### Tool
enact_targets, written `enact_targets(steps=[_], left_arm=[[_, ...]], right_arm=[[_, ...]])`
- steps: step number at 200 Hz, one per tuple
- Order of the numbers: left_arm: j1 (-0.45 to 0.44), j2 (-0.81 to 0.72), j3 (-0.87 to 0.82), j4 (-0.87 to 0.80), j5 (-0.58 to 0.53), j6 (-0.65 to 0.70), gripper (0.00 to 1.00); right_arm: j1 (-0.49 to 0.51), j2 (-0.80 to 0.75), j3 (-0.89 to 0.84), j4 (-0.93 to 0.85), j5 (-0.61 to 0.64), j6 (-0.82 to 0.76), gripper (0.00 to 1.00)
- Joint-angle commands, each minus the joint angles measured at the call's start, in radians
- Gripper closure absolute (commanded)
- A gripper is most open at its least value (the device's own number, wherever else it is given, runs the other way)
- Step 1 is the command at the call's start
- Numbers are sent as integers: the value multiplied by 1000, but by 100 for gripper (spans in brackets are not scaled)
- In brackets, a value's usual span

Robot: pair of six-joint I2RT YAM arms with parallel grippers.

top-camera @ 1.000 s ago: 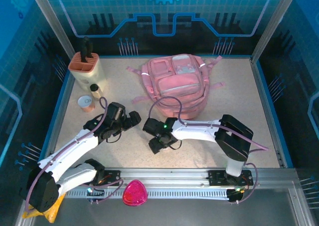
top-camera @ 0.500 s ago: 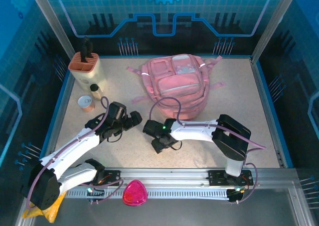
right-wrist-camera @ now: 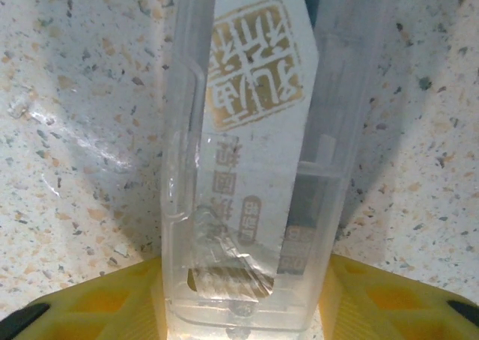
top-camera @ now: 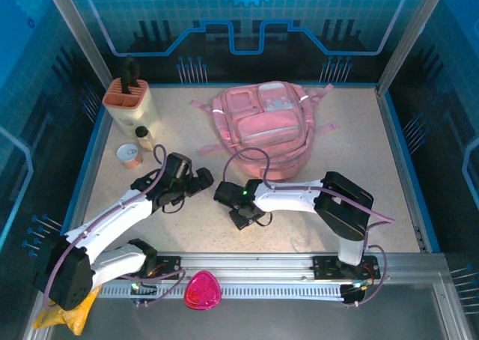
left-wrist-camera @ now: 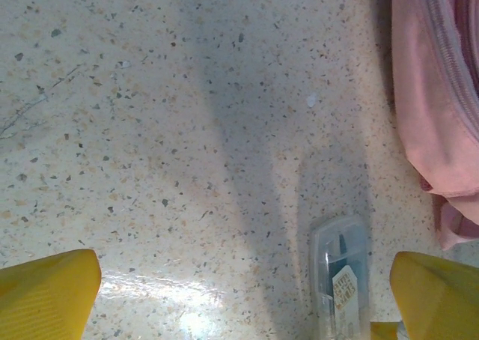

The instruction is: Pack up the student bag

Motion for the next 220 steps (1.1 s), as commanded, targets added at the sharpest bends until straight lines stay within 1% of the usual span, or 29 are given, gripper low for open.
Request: enact_targets(steps=[1,10,47,70,95,112,122,137,154,180,193,206,220], left_arm=[[8,1,42,-18,0,13,1],[9,-2,46,-17,-10,19,1],[10,-3,96,-43,-53,84,1],[9,20,168,-48,-72,143,1],[2,62,238,8,-57,248,1],[-14,109,279,81,-73,368,1],[-17,149,300,123,-74,437,1],[-35,225,375,154,-67,541,1],[-83,320,447,206,-55,700,1],[-158,483,579,227,-61,934,1],[-182,562,643,237,-61,1012,1],[-196,629,695,248,-54,1057,2],[-208,687,740,244,-29,1097,3]], right_arm=[[2,-16,12,-41,45,-26,54],[-3,-30,11,-41,44,-27,56],[-12,-111,-18,-34,43,-20,57],[-18,-185,-42,-55,36,-25,57],[-44,-309,-88,-62,24,-22,57],[-83,-383,-100,-96,15,-28,57],[-112,-422,-105,-119,7,-36,57],[-167,-481,-111,-159,-10,-45,57],[-247,-554,-124,-189,-48,-53,57],[-385,-644,-137,-219,-97,-80,57],[-466,-656,-143,-224,-148,-99,57],[-540,-655,-144,-231,-189,-107,57],[-589,-653,-139,-226,-194,-119,57]])
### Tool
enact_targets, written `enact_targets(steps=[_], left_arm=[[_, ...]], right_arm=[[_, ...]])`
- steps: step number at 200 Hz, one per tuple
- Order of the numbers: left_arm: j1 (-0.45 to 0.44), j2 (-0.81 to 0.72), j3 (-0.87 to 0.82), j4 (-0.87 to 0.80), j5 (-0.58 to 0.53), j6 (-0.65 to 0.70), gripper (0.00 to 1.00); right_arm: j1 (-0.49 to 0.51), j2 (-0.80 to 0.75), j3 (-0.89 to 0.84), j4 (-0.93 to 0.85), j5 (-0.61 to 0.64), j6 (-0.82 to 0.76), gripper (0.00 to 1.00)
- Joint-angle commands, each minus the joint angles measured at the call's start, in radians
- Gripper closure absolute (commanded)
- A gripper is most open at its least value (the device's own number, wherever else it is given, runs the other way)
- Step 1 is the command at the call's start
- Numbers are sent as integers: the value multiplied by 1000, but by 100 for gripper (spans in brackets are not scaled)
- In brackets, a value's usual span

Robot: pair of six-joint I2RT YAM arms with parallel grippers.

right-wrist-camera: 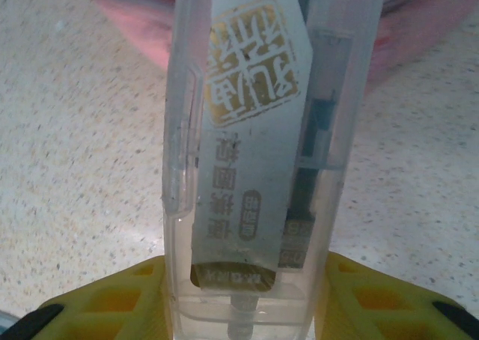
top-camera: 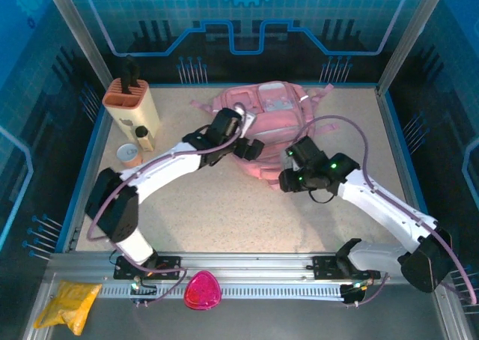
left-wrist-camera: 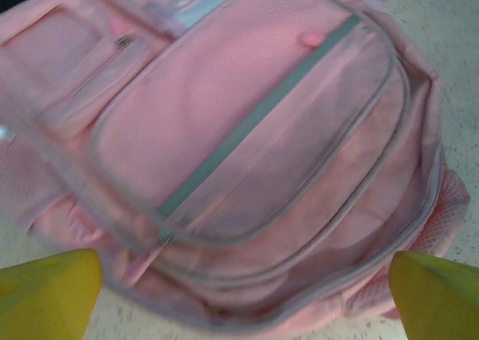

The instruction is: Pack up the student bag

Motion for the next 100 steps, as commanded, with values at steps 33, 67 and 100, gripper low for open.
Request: enact_targets(steps=[33,67,100], left_arm=[[-48,191,141,19,10,280,2],[-48,300,233,-5,-39,300,3],[-24,362,291,22,-60,294,11]], right_arm=[[-175,27,-8,10,-122,-60,57],[-220,64,-6,31,-138,-83,59],[-239,86,-6,38,-149,-94,59]])
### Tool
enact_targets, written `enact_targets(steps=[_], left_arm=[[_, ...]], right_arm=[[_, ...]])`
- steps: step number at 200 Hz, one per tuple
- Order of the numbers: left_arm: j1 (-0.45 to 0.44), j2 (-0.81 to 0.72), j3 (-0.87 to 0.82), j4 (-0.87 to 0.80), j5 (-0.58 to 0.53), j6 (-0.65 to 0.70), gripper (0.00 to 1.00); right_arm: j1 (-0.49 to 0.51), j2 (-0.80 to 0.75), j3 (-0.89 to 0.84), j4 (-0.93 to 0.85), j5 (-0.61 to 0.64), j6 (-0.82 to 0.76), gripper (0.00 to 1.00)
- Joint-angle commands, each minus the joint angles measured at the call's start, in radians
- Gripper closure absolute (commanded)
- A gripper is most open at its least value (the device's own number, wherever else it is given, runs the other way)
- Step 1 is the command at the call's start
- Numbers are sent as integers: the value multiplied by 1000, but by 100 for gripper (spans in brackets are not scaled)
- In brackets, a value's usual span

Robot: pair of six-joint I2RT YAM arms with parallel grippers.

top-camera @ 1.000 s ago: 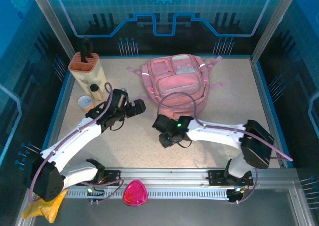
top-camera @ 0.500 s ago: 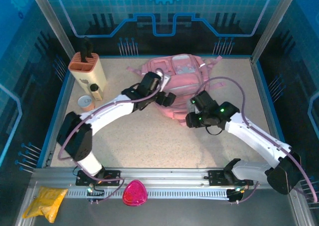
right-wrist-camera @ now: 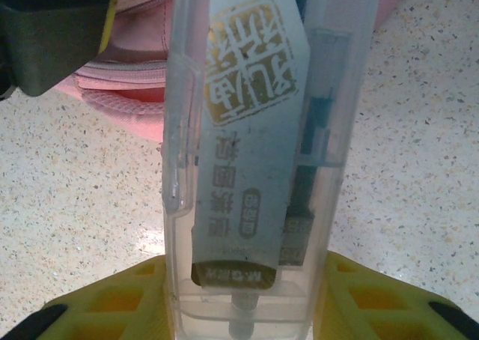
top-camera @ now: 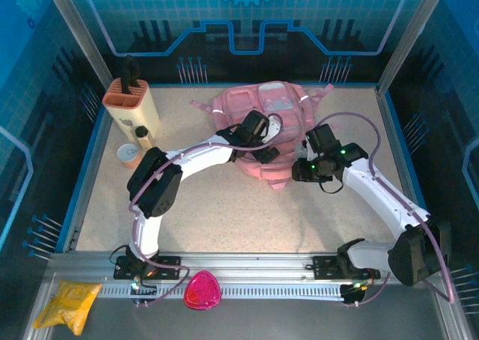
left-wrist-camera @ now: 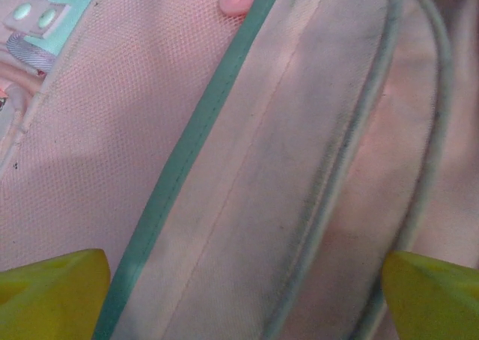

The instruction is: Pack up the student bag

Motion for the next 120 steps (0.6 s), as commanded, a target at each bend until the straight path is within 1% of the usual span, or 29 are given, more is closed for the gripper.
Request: enact_targets(steps=[1,18,37,53,73,96,110,120], left_arm=[[21,41,80,5,-26,20,12],[45,58,133,-35,-4,-2,18],[66,41,137,-41,50,-25,25],[81,31,144,-58,120,-50,27],[92,43,163,-73,132,-63,30],[96,69,182,-76,100,-70,43],[96,77,174,-61,85,-67,55],[97,79,168,-52,80,-64,61]], right_arm=[[-22,14,-2,12,-35,-30,59],[-23,16,-5,18,-34,-33,60],[-26,21,-11,23,-31,-40,60],[-30,42,-2,24,-43,-47,60],[-30,68,16,27,-51,-53,61],[-31,93,42,45,-60,-56,61],[-35,115,66,53,-62,-54,61],[-40,131,80,62,-75,-52,61]])
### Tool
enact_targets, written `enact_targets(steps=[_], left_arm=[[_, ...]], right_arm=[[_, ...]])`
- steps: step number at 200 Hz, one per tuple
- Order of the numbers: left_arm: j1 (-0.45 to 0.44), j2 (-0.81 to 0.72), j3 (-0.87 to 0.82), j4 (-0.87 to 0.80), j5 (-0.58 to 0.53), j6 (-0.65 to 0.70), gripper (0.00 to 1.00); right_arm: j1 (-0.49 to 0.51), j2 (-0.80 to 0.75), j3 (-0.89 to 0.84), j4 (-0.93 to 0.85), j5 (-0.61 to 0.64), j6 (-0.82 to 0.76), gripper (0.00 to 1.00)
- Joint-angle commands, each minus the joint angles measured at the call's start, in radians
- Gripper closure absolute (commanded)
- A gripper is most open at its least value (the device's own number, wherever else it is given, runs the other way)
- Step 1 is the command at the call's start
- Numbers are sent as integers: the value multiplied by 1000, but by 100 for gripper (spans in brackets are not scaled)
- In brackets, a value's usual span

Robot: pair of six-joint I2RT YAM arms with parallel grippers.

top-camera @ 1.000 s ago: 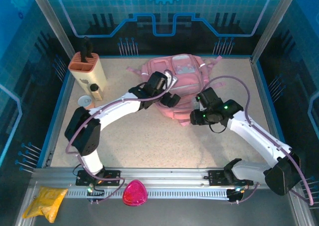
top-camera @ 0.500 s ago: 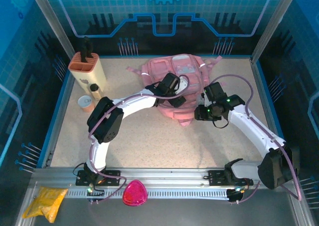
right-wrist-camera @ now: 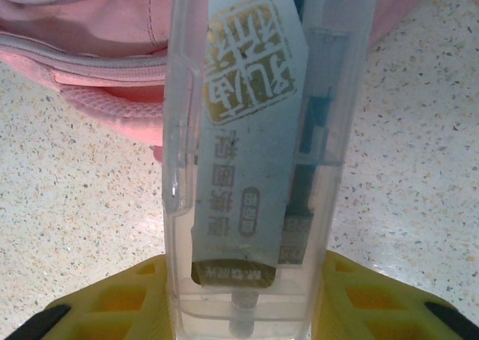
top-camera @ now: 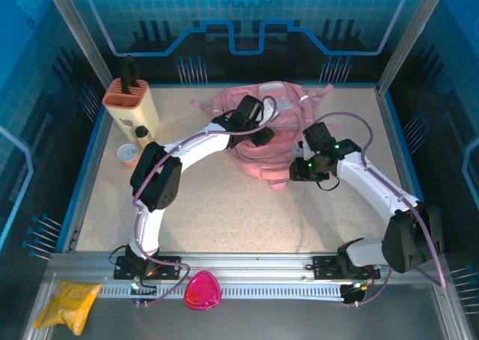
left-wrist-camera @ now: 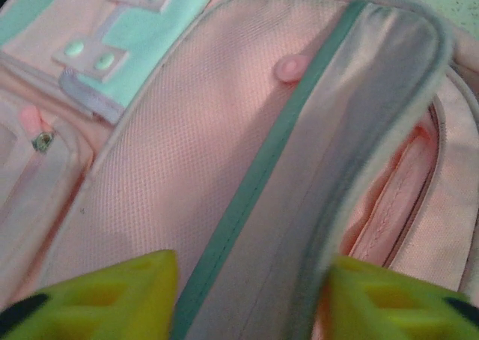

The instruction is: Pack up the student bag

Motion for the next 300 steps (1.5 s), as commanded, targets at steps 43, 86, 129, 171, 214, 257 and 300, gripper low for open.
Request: enact_targets(steps=[43,86,129,171,214,257,300], left_arm=[[7,19,21,27,-32,3,84],[-27,13,61,-22,-60,-99,100],[-85,-8,87,-100,-93,-303,100],[-128,-102,-3,-31,-58,-585,100],[-159,-141,-49,20,-35,-860,100],[-163,-143,-80,38,-44,-936,100],[-140,-146,-96,16,-32,-967,100]], right_arm=[[-29,84,108,72,-34,2,61],[-62,163,162,134,-67,53,61],[-92,269,253,125,-31,52,61],[-129,296,280,136,-36,52,59],[-131,354,313,144,-60,63,57],[-111,386,323,192,-136,97,42],[-132,256,205,268,-214,111,30]])
